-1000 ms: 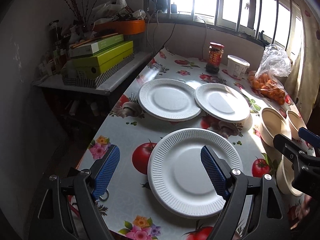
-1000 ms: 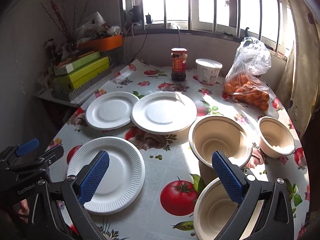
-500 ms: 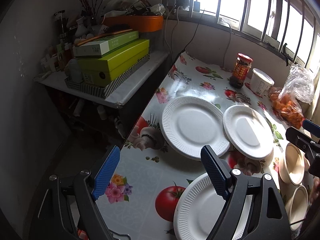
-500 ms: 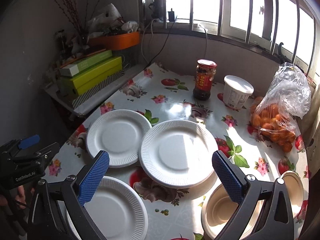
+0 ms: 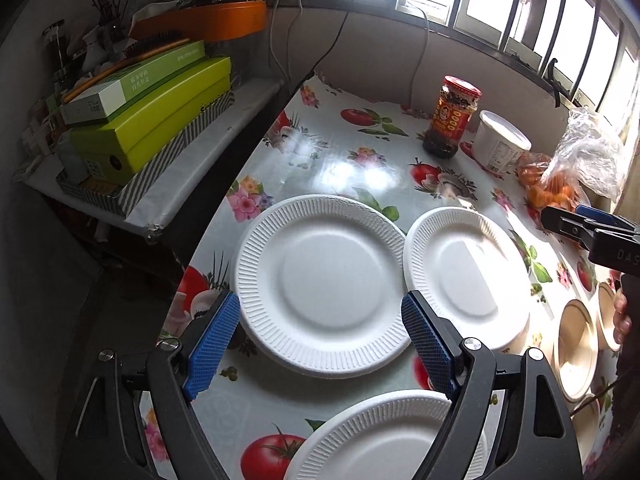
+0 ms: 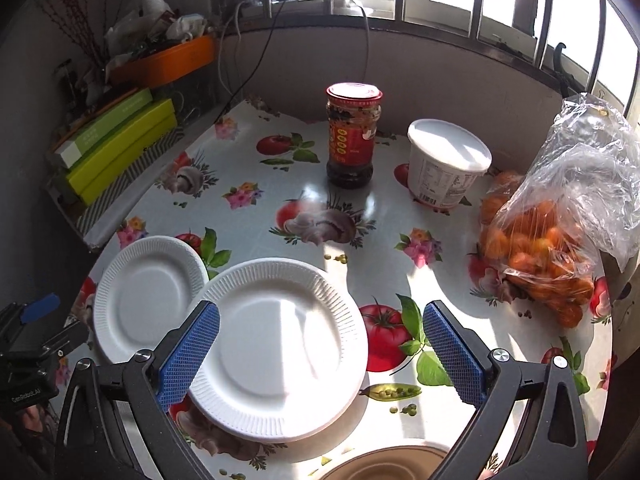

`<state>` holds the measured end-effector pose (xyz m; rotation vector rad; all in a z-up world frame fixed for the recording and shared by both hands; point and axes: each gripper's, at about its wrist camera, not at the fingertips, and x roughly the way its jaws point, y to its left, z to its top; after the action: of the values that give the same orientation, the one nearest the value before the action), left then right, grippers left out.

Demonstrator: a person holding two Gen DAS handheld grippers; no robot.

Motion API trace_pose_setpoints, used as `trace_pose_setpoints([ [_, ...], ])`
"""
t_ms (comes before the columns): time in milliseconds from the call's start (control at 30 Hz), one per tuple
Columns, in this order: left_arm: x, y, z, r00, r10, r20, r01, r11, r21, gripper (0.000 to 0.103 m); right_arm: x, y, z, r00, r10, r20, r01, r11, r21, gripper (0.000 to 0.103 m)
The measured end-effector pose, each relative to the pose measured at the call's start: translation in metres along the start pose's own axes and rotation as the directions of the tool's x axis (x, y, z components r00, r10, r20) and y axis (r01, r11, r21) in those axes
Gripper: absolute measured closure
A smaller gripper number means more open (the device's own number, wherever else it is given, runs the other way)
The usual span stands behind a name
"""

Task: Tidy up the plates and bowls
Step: 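Move the left gripper toward the white paper plates, then close the left gripper on the rim of a white paper plate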

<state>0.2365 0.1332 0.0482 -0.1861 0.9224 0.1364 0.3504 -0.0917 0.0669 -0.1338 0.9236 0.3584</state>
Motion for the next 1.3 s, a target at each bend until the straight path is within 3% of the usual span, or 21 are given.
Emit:
trace_pose_setpoints([
  [200,0.027,-0.012,0.015,0.988,-0.142,-0.061,0.139,0.989,-0.057,0.02,0.027,-0.028,-0.005,0.997,0.005,-0.071,-0.003,0.999,0.034,0.008],
  [467,0.052,-0.028,0.025,0.971,-0.206,-0.123,0.198,0.977,-0.075,0.02,0.048,-0.048,-0.014,0.989,0.066,-0.133,-0.057,0.996,0.076,0.021],
  [600,0.06,-0.033,0.026,0.958,-0.242,-0.151,0.229,0.968,-0.1,0.027,0.055,-0.052,-0.017,0.982,0.103,-0.158,-0.088,0.991,0.1,0.027],
  [733,0.065,-0.039,0.025,0.954,-0.249,-0.166,0.236,0.967,-0.095,0.027,0.062,-0.056,-0.022,0.973,0.128,-0.194,-0.104,0.987,0.126,0.038],
  [800,0.067,-0.038,0.025,0.95,-0.265,-0.167,0.248,0.962,-0.116,0.038,0.065,-0.058,-0.024,0.971,0.133,-0.2,-0.108,0.985,0.132,0.038],
  [867,0.07,-0.038,0.026,0.946,-0.271,-0.176,0.253,0.96,-0.118,0.042,0.066,-0.06,-0.026,0.968,0.143,-0.206,-0.114,0.983,0.144,0.04],
  [1067,0.077,-0.038,0.024,0.941,-0.273,-0.199,0.25,0.959,-0.135,0.042,0.07,-0.059,-0.026,0.959,0.167,-0.23,-0.135,0.98,0.149,0.046],
  [1200,0.081,-0.041,0.023,0.933,-0.28,-0.225,0.257,0.958,-0.128,0.054,0.072,-0.058,-0.027,0.956,0.167,-0.24,-0.133,0.98,0.15,0.057],
  [1300,0.083,-0.041,0.021,0.932,-0.28,-0.233,0.253,0.958,-0.137,0.055,0.074,-0.058,-0.027,0.955,0.168,-0.245,-0.132,0.979,0.156,0.067],
])
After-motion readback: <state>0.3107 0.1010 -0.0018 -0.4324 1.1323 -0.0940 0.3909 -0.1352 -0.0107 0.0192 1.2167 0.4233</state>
